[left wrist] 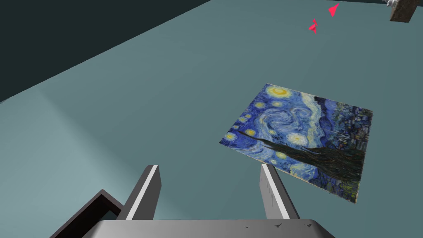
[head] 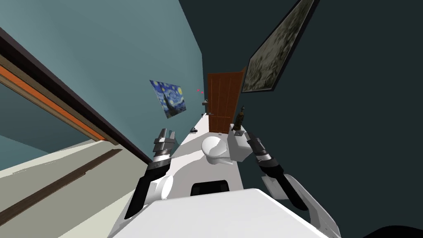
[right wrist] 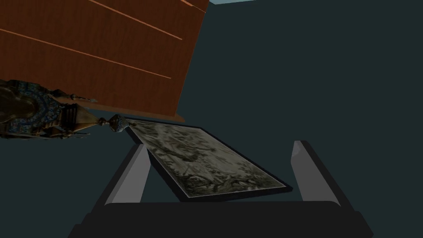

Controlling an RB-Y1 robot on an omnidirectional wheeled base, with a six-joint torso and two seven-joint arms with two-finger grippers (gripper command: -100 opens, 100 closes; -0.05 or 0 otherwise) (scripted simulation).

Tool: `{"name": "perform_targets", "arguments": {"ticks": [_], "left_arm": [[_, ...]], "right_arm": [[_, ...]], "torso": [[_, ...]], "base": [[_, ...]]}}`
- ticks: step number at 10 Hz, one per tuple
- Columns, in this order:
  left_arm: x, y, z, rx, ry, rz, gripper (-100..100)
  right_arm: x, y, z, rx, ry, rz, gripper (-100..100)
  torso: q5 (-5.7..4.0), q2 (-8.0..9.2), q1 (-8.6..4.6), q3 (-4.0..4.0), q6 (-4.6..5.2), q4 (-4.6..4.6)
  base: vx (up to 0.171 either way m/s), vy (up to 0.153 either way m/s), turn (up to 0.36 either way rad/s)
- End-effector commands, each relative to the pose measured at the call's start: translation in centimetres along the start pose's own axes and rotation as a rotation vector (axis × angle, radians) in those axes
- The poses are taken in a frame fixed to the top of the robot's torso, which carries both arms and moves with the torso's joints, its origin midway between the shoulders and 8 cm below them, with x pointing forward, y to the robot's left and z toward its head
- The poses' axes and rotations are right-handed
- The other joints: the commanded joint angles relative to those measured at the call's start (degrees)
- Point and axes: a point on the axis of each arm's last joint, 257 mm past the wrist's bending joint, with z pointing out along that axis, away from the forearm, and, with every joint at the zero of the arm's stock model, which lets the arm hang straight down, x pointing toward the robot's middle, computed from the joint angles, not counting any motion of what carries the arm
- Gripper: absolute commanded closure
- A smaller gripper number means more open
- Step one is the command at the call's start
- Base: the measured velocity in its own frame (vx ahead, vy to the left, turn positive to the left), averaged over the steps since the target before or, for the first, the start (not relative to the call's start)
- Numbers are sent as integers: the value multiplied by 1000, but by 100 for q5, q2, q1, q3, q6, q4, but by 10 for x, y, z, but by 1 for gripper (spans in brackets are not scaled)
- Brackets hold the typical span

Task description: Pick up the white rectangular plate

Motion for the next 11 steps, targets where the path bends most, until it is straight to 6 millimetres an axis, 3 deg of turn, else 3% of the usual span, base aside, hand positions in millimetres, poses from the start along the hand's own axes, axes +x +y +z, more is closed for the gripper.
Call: {"name": "perform_targets", "arguments": {"ticks": [1, 4, 5, 6, 9, 10, 11], "left_arm": [[0, 0, 0, 0, 0, 0, 0], [0, 0, 0, 0, 0, 0, 0], [0, 0, 0, 0, 0, 0, 0], [0, 0, 0, 0, 0, 0, 0], [0, 0, 0, 0, 0, 0, 0], [0, 0, 0, 0, 0, 0, 0], [0, 0, 0, 0, 0, 0, 0]], "right_arm": [[7, -21, -12, 39, 63, -49, -100], [13, -37, -21, 66, 143, -101, -100], [15, -52, -31, 98, 186, -135, -100], [16, -52, -31, 94, 203, -144, -100], [17, -84, -55, 157, 315, -227, -100], [17, -84, -55, 153, 331, -236, -100], [15, -100, -69, 188, 377, -274, -100]], "torso": [[0, 0, 0, 0, 0, 0], [0, 0, -1, 0, 1, 0], [0, -5, -2, -2, 1, -1], [0, -5, -1, -3, 0, -1], [-1, -10, -4, -5, 1, -2], [-1, -13, -4, -7, 0, -2], [-1, -14, -5, -8, 2, -2]], "base": [[-64, 30, 134], [-40, 18, 67], [-33, 24, 117], [-30, 19, 62], [-20, 17, 95], [-10, 11, 72], [-8, 17, 128]]}}
